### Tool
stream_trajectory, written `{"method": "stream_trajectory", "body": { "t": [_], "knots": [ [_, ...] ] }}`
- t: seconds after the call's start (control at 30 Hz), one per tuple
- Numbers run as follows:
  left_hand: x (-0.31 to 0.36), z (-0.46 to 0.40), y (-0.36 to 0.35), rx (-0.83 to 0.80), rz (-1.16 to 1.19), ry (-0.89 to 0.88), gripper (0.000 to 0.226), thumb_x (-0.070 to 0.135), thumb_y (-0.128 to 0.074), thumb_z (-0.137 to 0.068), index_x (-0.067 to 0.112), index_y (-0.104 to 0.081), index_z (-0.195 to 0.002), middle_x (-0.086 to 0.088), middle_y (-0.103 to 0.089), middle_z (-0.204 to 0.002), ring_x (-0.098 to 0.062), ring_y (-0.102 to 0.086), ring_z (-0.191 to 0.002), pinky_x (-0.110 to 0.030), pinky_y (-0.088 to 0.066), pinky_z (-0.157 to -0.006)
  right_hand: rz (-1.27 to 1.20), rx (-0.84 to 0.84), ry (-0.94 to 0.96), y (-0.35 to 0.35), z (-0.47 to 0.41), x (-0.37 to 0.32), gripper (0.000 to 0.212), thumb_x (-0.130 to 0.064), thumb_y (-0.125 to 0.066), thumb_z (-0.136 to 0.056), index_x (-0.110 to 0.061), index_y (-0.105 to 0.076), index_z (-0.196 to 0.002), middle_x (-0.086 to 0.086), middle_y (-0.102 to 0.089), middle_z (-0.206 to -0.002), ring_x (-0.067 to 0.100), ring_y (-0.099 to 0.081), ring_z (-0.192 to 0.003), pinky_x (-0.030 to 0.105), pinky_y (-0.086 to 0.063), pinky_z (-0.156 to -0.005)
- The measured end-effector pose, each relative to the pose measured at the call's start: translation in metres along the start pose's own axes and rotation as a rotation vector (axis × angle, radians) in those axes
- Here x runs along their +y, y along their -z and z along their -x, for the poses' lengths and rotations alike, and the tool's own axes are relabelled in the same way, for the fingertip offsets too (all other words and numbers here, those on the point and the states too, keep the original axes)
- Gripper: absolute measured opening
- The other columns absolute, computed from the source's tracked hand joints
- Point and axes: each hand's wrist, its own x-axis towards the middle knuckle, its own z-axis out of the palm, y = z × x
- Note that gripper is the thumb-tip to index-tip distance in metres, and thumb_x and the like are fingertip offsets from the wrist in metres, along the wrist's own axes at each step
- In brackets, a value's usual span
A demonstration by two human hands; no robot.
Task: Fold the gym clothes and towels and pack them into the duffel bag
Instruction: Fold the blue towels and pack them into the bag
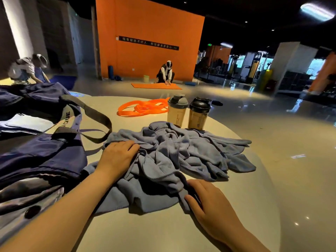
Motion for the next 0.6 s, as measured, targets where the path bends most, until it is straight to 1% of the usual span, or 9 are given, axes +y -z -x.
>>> {"method": "stream_trajectory", "body": {
  "t": [0.13,0.2,0.27,0.33,0.4,0.47,0.5,0.57,0.6],
  "knots": [
    [-0.005,-0.006,-0.003,-0.052,-0.012,0.030,0.032,0.024,-0.042,-0.085,0.005,-0.067,-0.093,-0.016,-0.066,-0.086,-0.034,-0.063,-0.064,-0.034,-0.047,-0.049,0.026,0.002,-0.004,0.000,0.001,-0.001,0.041,-0.058,-0.032,-0.091,-0.030,-0.053,-0.112,-0.016,-0.057,-0.106,0.001,-0.047,-0.089,0.012,-0.036,-0.077],
    [-0.001,-0.005,0.007,-0.054,0.000,0.083,0.027,0.025,-0.052,-0.087,0.006,-0.068,-0.099,-0.018,-0.066,-0.095,-0.036,-0.063,-0.072,-0.037,-0.048,-0.055,-0.003,-0.016,-0.043,0.001,0.001,-0.001,0.035,-0.053,-0.038,-0.095,-0.027,-0.056,-0.110,-0.015,-0.058,-0.104,0.002,-0.047,-0.086,0.009,-0.036,-0.075],
    [0.010,-0.002,0.021,0.013,0.089,0.139,0.028,0.025,-0.055,-0.086,0.007,-0.067,-0.104,-0.017,-0.065,-0.105,-0.038,-0.064,-0.082,-0.042,-0.051,-0.063,-0.021,-0.007,-0.045,0.001,0.002,0.001,0.026,-0.045,-0.044,-0.096,-0.024,-0.057,-0.104,-0.014,-0.056,-0.097,0.004,-0.048,-0.080,0.010,-0.038,-0.073],
    [0.029,0.002,0.042,0.093,0.271,0.165,0.035,0.029,-0.044,-0.091,0.008,-0.066,-0.108,-0.014,-0.065,-0.110,-0.034,-0.062,-0.094,-0.044,-0.051,-0.074,-0.038,0.017,-0.039,0.003,0.003,0.000,0.020,-0.038,-0.048,-0.096,-0.021,-0.058,-0.100,-0.012,-0.056,-0.092,0.006,-0.049,-0.076,0.013,-0.041,-0.069],
    [0.056,0.004,0.065,0.110,0.433,0.074,0.039,0.035,-0.040,-0.096,0.011,-0.066,-0.112,-0.008,-0.066,-0.112,-0.025,-0.059,-0.103,-0.040,-0.048,-0.085,-0.035,0.032,-0.041,0.005,0.003,-0.003,0.018,-0.033,-0.052,-0.095,-0.018,-0.060,-0.101,-0.006,-0.061,-0.093,0.009,-0.053,-0.075,0.017,-0.047,-0.070],
    [0.086,0.003,0.080,0.031,0.459,-0.096,0.042,0.043,-0.041,-0.095,0.016,-0.064,-0.118,-0.002,-0.066,-0.116,-0.018,-0.057,-0.106,-0.034,-0.043,-0.093,-0.022,0.067,-0.003,0.007,0.004,-0.004,0.018,-0.030,-0.058,-0.091,-0.015,-0.061,-0.101,0.001,-0.067,-0.092,0.016,-0.060,-0.073,0.029,-0.055,-0.068],
    [0.100,0.002,0.083,-0.024,0.460,-0.160,0.044,0.046,-0.042,-0.093,0.020,-0.061,-0.122,0.001,-0.065,-0.118,-0.017,-0.056,-0.107,-0.033,-0.042,-0.096,-0.028,0.107,0.032,0.008,0.005,-0.005,0.019,-0.029,-0.062,-0.087,-0.016,-0.061,-0.101,0.003,-0.069,-0.091,0.019,-0.063,-0.072,0.031,-0.057,-0.066],
    [0.124,-0.002,0.084,-0.113,0.507,-0.190,0.042,0.045,-0.048,-0.088,0.023,-0.058,-0.123,0.003,-0.066,-0.115,-0.016,-0.059,-0.105,-0.038,-0.042,-0.096,-0.053,0.215,0.098,0.013,0.010,-0.008,0.030,-0.028,-0.071,-0.081,-0.018,-0.061,-0.106,0.002,-0.071,-0.094,0.017,-0.066,-0.075,0.023,-0.057,-0.067],
    [0.133,-0.004,0.084,-0.133,0.556,-0.177,0.039,0.041,-0.054,-0.085,0.023,-0.061,-0.119,0.003,-0.069,-0.108,-0.018,-0.063,-0.099,-0.041,-0.044,-0.095,-0.056,0.271,0.125,0.015,0.012,-0.009,0.035,-0.028,-0.073,-0.079,-0.020,-0.058,-0.110,0.002,-0.071,-0.096,0.015,-0.066,-0.077,0.021,-0.055,-0.068]
  ]
}}
